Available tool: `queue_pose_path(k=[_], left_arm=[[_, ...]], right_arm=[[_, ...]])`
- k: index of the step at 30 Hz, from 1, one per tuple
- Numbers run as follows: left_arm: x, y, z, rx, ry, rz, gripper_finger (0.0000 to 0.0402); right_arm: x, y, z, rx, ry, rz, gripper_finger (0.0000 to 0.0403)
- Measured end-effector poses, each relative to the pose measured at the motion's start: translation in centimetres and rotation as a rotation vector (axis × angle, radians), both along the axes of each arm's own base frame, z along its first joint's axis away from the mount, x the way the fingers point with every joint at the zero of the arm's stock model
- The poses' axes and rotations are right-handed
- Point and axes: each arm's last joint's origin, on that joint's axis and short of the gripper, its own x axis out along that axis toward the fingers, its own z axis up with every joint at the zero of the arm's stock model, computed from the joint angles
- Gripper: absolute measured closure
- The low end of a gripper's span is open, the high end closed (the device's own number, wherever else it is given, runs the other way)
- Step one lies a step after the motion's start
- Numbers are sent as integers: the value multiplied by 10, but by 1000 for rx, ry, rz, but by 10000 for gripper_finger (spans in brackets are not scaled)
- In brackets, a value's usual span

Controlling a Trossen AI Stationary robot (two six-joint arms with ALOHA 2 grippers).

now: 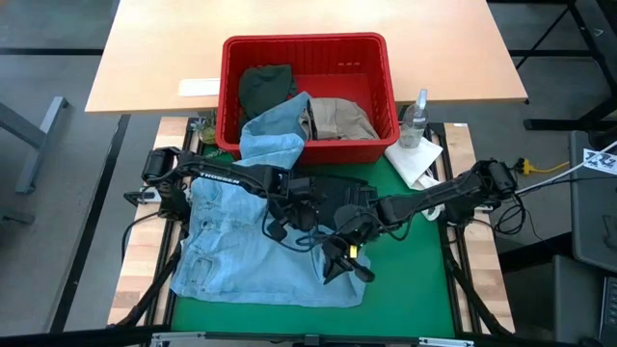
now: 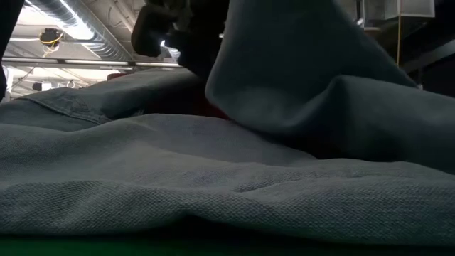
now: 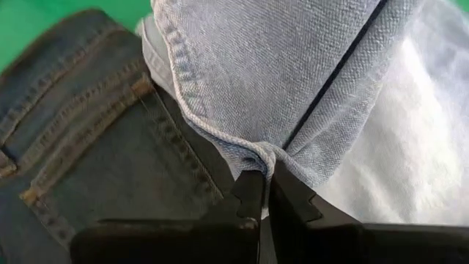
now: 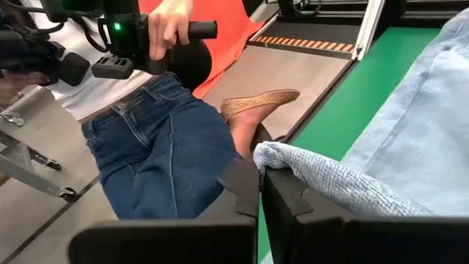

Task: Fold laundry
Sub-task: Fold the light blue jeans

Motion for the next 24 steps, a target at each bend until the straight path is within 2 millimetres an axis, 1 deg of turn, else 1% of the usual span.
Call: queue_pose_path(k=[4, 7, 10, 14, 18, 21, 24], left_arm=[[-8, -3, -3, 74, 84, 20, 397], [-14, -6, -6, 116, 155, 22, 396], [-16, -9, -7, 145, 171, 30, 392], [-16, -15, -7, 205, 164, 34, 373], [-16, -18, -8, 285, 163, 80, 343], [-16, -21, -7, 328, 158, 143, 317], [-16, -22, -7, 376, 150, 201, 292]], right_arm=[[1, -1, -1, -21, -11, -31, 398], [2, -2, -1, -47, -15, -91, 398], [3, -3, -3, -84, -5, -150, 397], [3, -3, -3, -101, -10, -185, 397], [3, -2, -2, -83, 4, -193, 394], [3, -3, -2, -67, 21, -202, 372], [3, -2, -1, -62, 18, -195, 330]])
